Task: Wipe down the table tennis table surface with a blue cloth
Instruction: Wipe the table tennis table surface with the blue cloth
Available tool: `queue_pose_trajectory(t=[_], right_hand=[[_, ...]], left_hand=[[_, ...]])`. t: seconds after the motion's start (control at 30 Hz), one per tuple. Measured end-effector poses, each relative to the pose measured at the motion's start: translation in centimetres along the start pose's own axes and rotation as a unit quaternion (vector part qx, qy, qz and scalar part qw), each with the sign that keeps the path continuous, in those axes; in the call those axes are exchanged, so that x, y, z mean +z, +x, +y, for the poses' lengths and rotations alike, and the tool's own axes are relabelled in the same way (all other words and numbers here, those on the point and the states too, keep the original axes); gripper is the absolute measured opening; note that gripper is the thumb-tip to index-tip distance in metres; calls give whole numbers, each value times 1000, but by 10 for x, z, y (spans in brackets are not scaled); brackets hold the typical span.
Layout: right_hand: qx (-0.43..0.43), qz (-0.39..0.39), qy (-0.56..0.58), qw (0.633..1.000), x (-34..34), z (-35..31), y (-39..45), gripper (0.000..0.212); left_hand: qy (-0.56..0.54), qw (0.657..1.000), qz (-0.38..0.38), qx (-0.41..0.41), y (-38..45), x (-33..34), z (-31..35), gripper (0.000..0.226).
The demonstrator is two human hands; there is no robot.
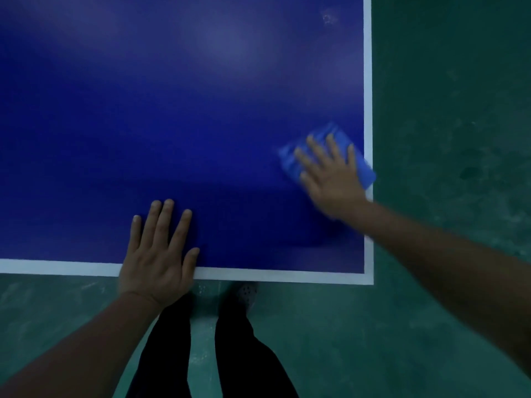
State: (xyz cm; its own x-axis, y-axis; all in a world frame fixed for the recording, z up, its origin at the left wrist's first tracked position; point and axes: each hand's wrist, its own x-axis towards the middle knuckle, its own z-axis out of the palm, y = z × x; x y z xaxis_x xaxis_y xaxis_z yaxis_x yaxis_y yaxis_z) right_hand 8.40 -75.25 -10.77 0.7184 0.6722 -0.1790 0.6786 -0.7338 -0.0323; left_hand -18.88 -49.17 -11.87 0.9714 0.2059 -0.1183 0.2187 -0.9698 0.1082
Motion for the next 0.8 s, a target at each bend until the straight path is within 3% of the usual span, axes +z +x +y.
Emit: queue_pose_trajectory(t=[0.1,0.2,0.27,0.37,0.47,0.63,0.8], right_hand=[[118,-11,38,992,-19,10,55,56],[145,-1,38,989,-18,-40,74,56],[88,21,28,996,-6,-89,50,57],[-80,21,46,996,12,-138,-34,54],[-131,13,30,991,23,-107,-100,51],[-75,-21,-20,997,19,4,-105,53],[-9,11,-13,1000,21,-11,-105,54]], left_hand=[[-6,1000,3,-2,-1,0,0,71],[-13,1000,13,-4,-2,0,0,70],[-20,999,26,-3,-2,0,1,70],[-29,999,38,-8,-1,0,2,70],[-27,999,32,-10,-2,-1,2,70],[-25,999,21,-11,0,-2,4,70],[-3,1000,10,-17,-2,-3,4,70]])
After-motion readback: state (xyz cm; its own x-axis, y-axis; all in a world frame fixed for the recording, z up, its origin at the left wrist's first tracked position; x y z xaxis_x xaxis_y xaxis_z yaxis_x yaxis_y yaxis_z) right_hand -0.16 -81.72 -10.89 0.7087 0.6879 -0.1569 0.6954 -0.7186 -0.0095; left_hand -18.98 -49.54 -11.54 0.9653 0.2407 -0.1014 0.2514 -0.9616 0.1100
